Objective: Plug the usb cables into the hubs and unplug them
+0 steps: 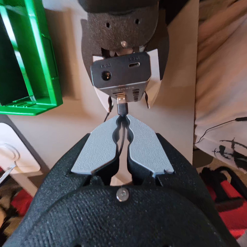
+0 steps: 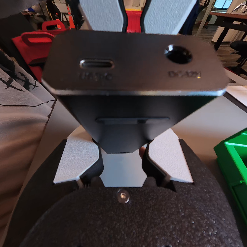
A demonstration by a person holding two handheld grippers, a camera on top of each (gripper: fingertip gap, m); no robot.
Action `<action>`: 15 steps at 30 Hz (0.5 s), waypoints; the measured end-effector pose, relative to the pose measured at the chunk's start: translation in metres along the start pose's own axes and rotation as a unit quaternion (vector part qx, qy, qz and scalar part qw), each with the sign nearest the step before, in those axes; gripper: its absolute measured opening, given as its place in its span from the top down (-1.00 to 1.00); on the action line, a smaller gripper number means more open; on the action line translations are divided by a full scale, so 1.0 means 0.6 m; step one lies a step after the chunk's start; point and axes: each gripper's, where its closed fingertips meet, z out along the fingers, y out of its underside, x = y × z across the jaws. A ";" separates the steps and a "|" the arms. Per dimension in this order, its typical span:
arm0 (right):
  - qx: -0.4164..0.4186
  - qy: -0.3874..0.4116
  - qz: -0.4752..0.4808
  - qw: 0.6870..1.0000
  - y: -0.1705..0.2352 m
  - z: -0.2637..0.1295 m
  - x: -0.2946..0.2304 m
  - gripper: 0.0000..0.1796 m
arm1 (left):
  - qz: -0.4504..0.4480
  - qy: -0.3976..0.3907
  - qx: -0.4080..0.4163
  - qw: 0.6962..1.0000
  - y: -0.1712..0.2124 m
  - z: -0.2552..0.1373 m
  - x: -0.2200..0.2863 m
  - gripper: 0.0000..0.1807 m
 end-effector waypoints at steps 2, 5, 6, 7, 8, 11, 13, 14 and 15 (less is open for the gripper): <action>-0.003 0.000 0.004 1.000 0.002 -0.002 0.002 0.20 | -0.012 0.006 0.039 0.999 -0.013 -0.009 0.000 0.93; -0.004 -0.008 0.006 1.000 0.007 0.005 -0.003 0.20 | 0.002 0.000 0.036 0.999 -0.010 -0.003 0.002 0.93; 0.001 -0.011 0.007 1.000 0.008 0.006 -0.005 0.20 | 0.002 0.001 0.039 0.999 -0.009 0.000 0.003 0.94; 0.014 -0.015 0.010 1.000 0.005 0.005 -0.007 0.20 | -0.001 0.003 0.046 0.999 -0.008 0.003 0.005 0.93; 0.040 -0.023 0.021 0.999 -0.007 0.001 -0.009 0.20 | -0.007 0.003 0.058 0.998 -0.009 0.006 0.004 0.93; 0.040 -0.017 0.016 0.999 -0.012 -0.004 -0.006 0.20 | -0.018 0.000 0.111 0.994 -0.017 -0.002 0.005 0.93; 0.041 -0.021 0.018 0.999 -0.013 -0.004 -0.009 0.20 | -0.017 -0.007 0.126 0.992 -0.018 -0.001 0.006 0.94; 0.039 -0.022 0.022 0.999 -0.011 -0.003 -0.008 0.20 | -0.018 -0.010 0.128 0.991 -0.017 0.002 0.005 0.94; 0.033 -0.021 0.019 0.999 -0.007 -0.001 -0.009 0.20 | -0.018 -0.011 0.132 0.991 -0.018 0.006 0.006 0.94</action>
